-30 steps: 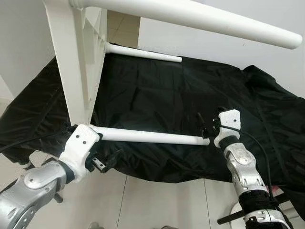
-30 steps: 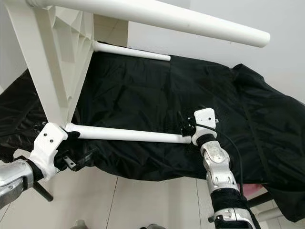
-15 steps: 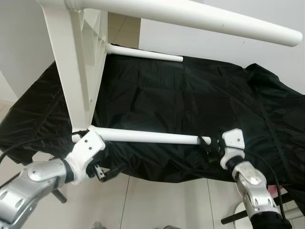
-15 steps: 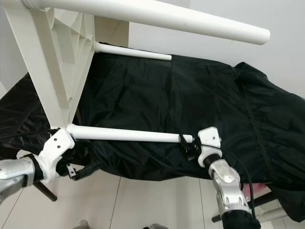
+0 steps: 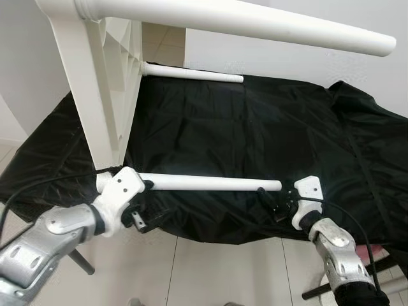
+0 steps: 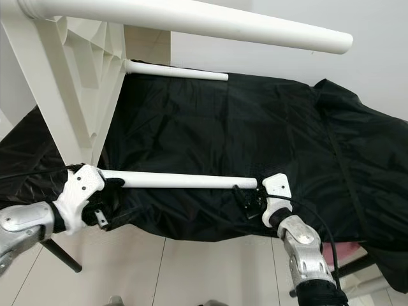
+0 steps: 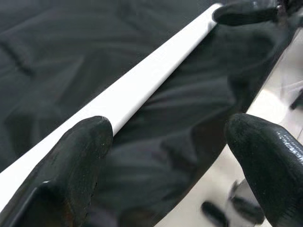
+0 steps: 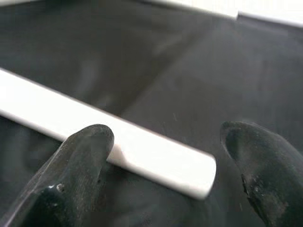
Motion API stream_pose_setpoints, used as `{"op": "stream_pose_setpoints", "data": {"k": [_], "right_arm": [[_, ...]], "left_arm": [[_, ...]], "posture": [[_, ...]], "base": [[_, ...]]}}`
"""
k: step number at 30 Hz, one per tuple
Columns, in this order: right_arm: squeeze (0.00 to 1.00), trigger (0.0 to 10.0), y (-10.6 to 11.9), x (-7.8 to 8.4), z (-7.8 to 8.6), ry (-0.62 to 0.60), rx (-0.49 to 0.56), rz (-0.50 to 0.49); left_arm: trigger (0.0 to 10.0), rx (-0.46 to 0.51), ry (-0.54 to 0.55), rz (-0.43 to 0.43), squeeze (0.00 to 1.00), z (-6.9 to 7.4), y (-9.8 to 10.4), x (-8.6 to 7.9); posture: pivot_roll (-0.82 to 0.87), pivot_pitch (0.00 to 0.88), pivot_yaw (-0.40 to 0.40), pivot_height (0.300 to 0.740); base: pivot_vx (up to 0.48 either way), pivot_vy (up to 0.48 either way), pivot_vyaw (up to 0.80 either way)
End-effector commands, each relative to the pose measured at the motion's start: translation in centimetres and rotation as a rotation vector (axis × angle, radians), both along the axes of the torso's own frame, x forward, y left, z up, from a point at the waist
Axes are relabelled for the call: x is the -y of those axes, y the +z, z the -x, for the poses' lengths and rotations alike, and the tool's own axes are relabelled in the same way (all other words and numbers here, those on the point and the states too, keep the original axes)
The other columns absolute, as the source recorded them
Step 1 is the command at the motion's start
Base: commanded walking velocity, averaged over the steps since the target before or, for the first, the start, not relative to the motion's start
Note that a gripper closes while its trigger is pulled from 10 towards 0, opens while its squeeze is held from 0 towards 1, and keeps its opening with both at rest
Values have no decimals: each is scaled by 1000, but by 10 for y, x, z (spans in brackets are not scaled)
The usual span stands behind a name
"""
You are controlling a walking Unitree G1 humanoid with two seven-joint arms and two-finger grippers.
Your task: Building children table
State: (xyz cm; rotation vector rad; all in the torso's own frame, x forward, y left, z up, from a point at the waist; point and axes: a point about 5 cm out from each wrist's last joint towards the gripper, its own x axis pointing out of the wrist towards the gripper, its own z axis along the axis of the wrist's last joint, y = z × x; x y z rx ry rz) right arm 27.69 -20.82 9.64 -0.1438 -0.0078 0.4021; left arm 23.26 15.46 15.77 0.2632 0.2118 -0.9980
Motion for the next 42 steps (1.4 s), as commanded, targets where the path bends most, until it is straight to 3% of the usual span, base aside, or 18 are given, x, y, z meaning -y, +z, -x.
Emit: {"op": "stream_pose_setpoints", "data": {"k": [1, 4, 12, 13, 15, 17, 18, 19, 22, 35, 42], "right_arm": [[0, 10000, 0, 8, 3, -10, -14, -7], [0, 10000, 10, 15, 5, 17, -10, -72], [0, 10000, 20, 23, -2, 11, 10, -118], [0, 10000, 21, 24, -9, -8, 21, -118], [0, 10000, 21, 22, -18, -28, 26, -103], [0, 10000, 16, 10, -32, -48, 12, -78], [0, 10000, 16, 10, -32, -48, 12, -78], [0, 10000, 8, -7, -39, -40, -23, -62], [0, 10000, 1, -21, -44, -34, -77, -44], [0, 10000, -15, -34, -52, -39, -230, -29], [0, 10000, -26, -25, -40, 15, -312, -45]], "left_arm": [[10000, -42, -148, 18, 0, 7, 4, 4], [10000, -57, -174, 89, 0, 9, 8, 13], [10000, -39, -182, 114, 0, 6, 9, 21], [10000, -20, -164, 120, 0, 0, 9, 25], [10000, 16, -133, 109, 0, -8, 9, 27], [10000, 57, -36, 114, 0, -27, 8, 27], [10000, 57, -36, 114, 0, -27, 8, 27], [10000, 59, 20, 151, 0, -37, 9, 30], [10000, 50, 45, 162, 0, -41, 8, 34], [10000, 14, 107, 172, 0, -49, 0, 36], [10000, -19, 147, 144, 0, -52, -7, 33]], "posture": [[-13, 16, -61, 740], [-13, 1, -62, 740], [-22, 0, -59, 740], [-24, 0, -57, 740], [-39, 0, -47, 740], [-44, 0, -49, 740], [-44, 0, -49, 740], [-43, 0, -52, 740], [-49, 6, -50, 740], [-55, 15, -64, 740], [-56, 19, -59, 740]], "base": [[0, 0, 0], [0, 0, 0], [0, 0, 0], [0, 0, 0], [0, 0, 0], [0, 0, 0], [0, 0, 0], [0, 0, 0], [0, 0, 0], [0, 0, 0], [0, 0, 0]]}}
